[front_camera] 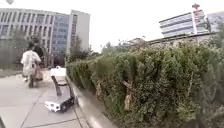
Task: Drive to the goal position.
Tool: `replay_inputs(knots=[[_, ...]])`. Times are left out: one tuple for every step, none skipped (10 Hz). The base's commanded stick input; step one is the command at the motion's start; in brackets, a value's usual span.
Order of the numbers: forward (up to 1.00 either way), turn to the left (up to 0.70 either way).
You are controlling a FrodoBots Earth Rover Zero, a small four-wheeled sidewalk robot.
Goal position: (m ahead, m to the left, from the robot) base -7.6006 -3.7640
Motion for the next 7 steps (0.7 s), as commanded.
replay_inputs(knots=[[0.05, 0.00], [0.05, 0.00], [0.05, 0.00], [0.05, 0.00], [0.05, 0.00], [0.05, 0.00], [0.05, 0.00]])
